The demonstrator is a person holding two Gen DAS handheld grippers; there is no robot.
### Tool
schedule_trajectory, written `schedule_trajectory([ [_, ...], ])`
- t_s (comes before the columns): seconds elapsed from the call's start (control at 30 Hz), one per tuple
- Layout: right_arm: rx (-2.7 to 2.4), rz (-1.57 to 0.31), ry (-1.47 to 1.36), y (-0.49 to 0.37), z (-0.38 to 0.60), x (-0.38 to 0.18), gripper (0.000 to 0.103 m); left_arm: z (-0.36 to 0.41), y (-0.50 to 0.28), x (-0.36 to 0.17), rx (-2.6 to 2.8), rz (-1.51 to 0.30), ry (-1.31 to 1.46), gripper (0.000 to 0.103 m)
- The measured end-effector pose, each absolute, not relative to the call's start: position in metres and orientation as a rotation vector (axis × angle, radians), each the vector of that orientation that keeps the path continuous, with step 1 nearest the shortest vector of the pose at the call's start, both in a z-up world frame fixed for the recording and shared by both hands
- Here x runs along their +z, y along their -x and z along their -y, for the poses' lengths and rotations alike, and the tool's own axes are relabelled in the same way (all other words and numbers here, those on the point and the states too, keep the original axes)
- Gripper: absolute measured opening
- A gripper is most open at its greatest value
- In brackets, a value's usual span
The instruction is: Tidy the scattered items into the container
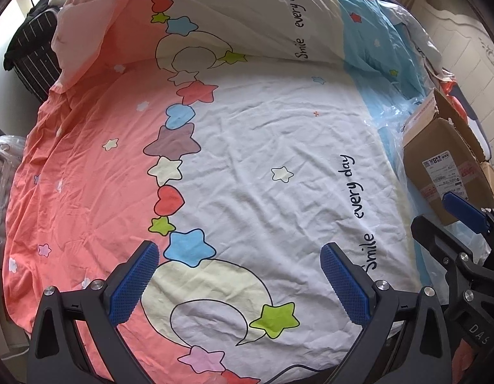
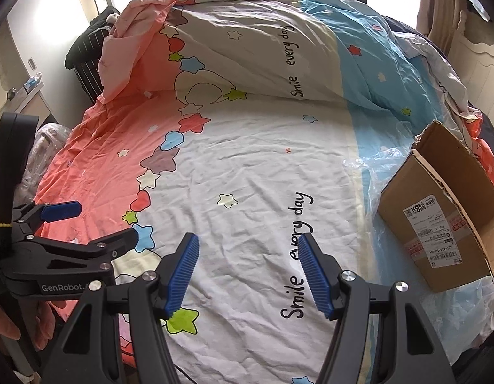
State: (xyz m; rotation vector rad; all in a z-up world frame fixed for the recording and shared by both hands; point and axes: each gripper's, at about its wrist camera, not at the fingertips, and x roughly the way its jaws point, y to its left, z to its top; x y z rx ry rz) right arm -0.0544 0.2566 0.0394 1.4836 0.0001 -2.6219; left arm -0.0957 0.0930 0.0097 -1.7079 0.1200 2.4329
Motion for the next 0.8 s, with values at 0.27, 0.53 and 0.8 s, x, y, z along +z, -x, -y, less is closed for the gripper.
schedule_trajectory([
  [0.27,-2.606,0.005,-1.506,0.052,-0.237,0.024,0.061,-0.066,0.085,0.0,2.473,-0.087,1.748,0.103],
  [0.53,-2.587,0.001,-1.535,0.048,-0.225,0.014,0.061,-0.056,0.075,-0.007,2.493,-0.1,1.747,0.103],
  [0.8,-2.574,-0.012,-1.535,0.045,-0.218,0.011,0.061,-0.051,0.072,-0.008,2.499,-0.069,1.748,0.103],
])
